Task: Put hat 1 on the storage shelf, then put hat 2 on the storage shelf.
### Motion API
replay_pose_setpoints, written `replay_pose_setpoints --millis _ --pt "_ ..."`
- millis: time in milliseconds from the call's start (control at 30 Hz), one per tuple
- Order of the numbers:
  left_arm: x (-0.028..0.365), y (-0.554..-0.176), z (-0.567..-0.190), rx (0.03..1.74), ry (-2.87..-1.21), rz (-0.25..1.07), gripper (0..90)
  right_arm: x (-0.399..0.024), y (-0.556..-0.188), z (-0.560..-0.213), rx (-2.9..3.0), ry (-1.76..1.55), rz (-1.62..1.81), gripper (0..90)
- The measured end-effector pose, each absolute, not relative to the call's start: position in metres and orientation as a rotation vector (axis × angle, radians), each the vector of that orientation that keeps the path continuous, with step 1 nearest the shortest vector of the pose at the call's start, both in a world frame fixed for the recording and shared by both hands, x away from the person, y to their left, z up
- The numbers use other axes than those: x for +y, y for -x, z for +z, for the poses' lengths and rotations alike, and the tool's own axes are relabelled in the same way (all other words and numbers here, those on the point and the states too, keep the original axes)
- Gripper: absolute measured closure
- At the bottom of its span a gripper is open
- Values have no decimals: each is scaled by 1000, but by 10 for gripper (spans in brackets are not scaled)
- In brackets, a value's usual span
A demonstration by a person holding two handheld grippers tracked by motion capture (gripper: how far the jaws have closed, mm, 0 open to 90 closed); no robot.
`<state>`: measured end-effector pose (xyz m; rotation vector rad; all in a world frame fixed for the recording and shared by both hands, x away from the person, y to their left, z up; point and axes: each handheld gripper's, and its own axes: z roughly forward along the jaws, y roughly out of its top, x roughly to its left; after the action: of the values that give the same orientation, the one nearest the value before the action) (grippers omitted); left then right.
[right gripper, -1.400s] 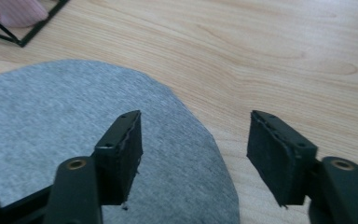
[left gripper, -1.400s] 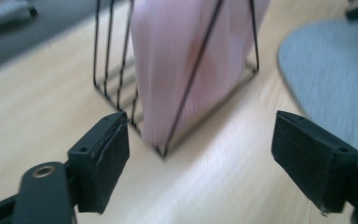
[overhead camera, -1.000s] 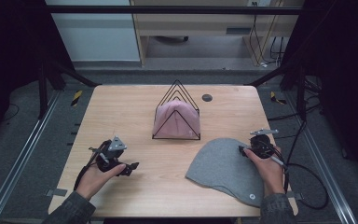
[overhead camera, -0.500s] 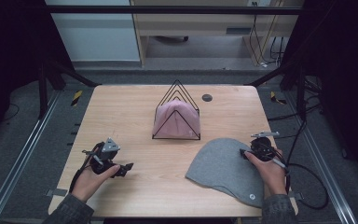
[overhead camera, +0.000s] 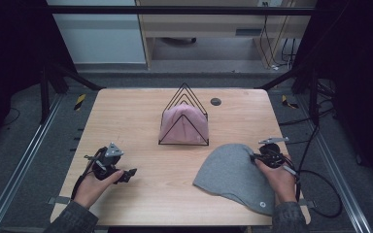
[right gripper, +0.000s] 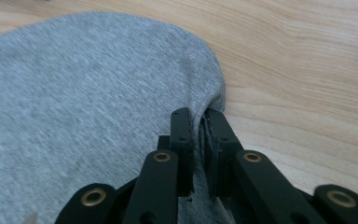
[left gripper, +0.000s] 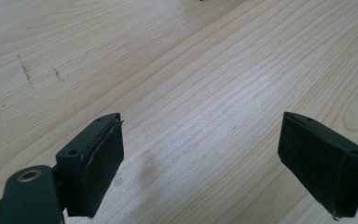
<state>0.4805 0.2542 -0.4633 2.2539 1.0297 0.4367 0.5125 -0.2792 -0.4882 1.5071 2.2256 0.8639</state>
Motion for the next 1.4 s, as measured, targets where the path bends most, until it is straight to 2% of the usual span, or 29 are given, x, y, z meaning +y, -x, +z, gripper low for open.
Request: replay_pose_setpoints --millis 267,500,833,1233,1400 --pt "254 -482 -465 1032 -2258 412 138 -273 -509 -481 2235 -1462 892 845" --pt "253 -482 -467 1013 -2276 398 134 -254 -499 -460 2231 -1341 943 847" --pt "247 -480 -466 964 -2275 363 127 -204 -473 -394 2255 -1013 1106 848" --pt "237 -469 -453 884 -2246 307 134 -143 -454 -359 2325 -759 1113 848" --pt "228 -467 -430 795 -2220 298 135 -122 -451 -342 2358 -668 1118 848"
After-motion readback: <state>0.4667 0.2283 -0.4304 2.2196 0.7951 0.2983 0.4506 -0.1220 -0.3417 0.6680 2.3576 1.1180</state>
